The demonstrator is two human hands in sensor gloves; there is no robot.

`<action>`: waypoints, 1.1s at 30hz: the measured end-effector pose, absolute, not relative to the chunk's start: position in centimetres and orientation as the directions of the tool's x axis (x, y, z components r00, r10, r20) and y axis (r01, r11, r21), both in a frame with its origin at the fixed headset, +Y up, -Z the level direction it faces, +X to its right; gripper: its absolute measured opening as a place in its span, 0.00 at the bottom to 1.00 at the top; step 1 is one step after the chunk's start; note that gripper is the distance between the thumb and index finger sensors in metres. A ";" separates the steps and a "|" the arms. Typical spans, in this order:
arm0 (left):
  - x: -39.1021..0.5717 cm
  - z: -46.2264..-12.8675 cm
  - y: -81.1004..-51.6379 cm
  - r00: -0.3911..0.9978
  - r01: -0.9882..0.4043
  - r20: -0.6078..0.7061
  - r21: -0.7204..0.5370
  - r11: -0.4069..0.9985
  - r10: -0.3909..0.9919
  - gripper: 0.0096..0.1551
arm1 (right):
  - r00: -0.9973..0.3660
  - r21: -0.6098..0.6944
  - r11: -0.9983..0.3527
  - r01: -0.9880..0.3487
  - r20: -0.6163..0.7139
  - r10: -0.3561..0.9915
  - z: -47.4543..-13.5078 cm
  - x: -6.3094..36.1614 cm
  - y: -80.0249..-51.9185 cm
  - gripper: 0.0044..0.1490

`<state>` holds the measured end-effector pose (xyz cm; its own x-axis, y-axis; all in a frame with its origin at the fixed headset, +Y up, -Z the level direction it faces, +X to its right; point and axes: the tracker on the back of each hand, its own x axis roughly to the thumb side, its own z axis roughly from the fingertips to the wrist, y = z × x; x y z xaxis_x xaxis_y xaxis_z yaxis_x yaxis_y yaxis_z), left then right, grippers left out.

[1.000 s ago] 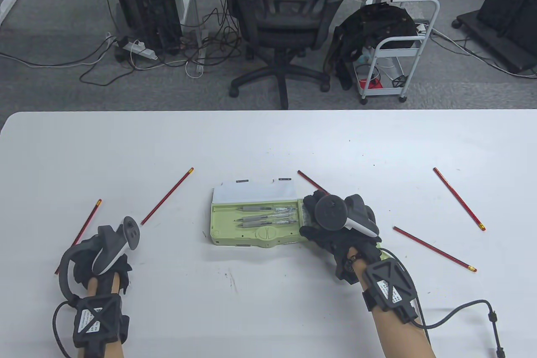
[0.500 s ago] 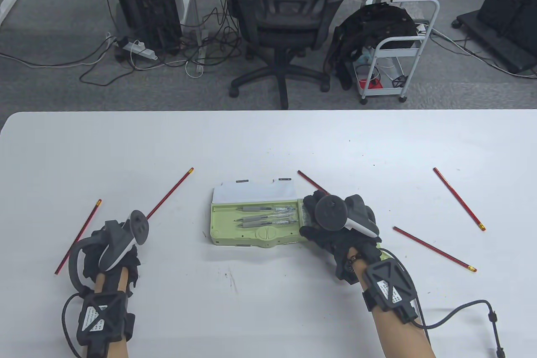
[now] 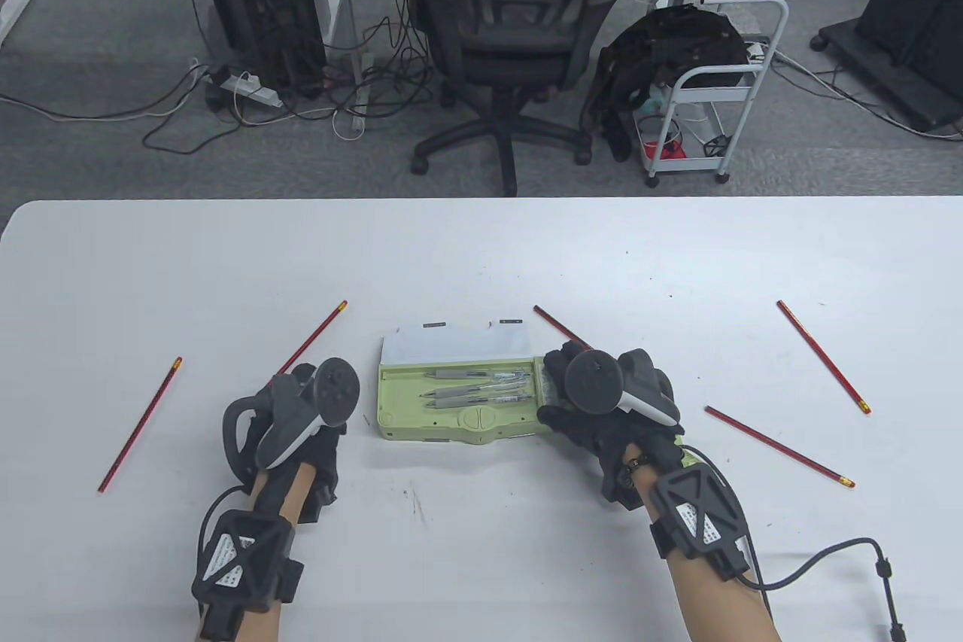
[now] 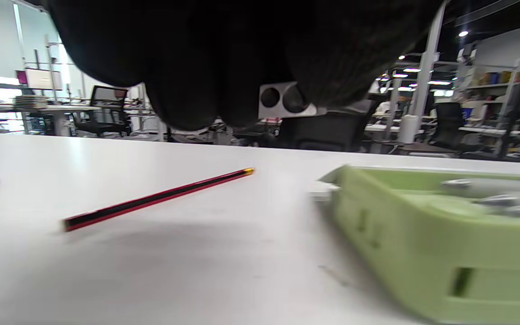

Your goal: Organize multifunction pencil case

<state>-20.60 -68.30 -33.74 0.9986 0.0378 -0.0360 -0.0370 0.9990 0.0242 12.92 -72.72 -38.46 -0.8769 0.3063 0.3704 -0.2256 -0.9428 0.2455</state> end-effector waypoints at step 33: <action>-15.9 -36.1 -69.8 1.000 0.001 0.002 -0.020 1.000 -0.001 0.25 | -0.880 0.247 -0.946 -0.211 0.373 0.294 -38.4 12.8 -72.7 0.53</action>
<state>-15.87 -69.80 -36.07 1.0000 -0.0008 0.0018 0.0009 0.9998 -0.0199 12.76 -72.70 -38.41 -0.8797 0.2944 0.3735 -0.2114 -0.9456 0.2474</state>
